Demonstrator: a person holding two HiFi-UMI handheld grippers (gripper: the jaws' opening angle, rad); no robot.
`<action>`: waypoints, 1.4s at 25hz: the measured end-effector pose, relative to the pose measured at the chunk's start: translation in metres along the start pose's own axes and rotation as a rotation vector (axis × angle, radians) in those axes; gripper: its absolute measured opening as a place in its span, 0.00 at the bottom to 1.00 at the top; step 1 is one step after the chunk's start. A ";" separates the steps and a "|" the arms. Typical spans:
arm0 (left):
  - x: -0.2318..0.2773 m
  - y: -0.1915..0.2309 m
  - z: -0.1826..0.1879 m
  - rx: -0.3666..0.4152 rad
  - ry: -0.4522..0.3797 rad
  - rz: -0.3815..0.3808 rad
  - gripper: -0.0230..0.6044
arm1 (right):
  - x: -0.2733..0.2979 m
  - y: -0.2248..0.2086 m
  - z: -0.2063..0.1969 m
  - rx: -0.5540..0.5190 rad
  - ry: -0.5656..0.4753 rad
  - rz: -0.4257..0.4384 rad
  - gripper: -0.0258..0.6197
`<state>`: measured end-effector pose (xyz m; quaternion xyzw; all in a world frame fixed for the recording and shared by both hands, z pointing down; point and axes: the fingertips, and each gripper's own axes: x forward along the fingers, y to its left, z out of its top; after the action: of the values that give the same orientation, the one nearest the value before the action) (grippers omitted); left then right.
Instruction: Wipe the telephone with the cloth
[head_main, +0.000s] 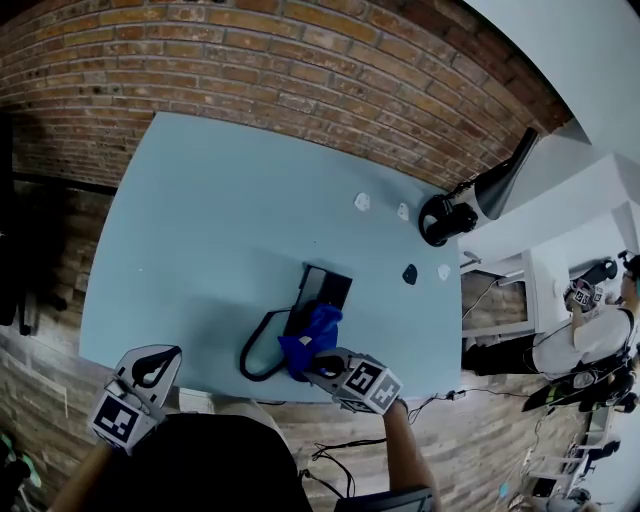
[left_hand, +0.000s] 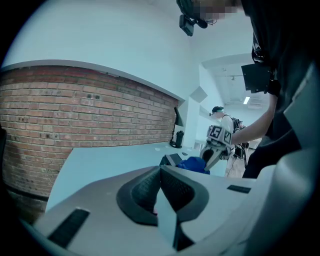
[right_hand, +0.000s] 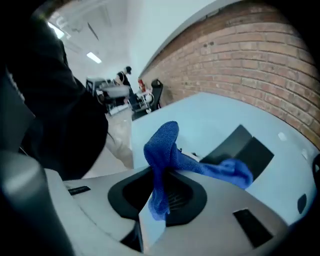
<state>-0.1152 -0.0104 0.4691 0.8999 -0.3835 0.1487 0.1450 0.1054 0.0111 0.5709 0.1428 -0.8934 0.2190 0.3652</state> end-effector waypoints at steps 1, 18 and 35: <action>0.000 0.001 0.000 0.001 0.003 -0.002 0.06 | -0.015 -0.004 0.021 -0.004 -0.071 0.007 0.15; -0.007 -0.003 0.000 0.032 0.023 0.015 0.06 | -0.040 -0.185 0.054 -0.092 -0.057 -0.710 0.15; 0.004 -0.004 -0.001 0.020 0.026 -0.001 0.06 | 0.025 -0.161 0.004 -0.078 0.150 -0.598 0.15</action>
<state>-0.1099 -0.0102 0.4706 0.8995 -0.3795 0.1643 0.1409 0.1533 -0.1323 0.6326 0.3688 -0.7901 0.0776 0.4835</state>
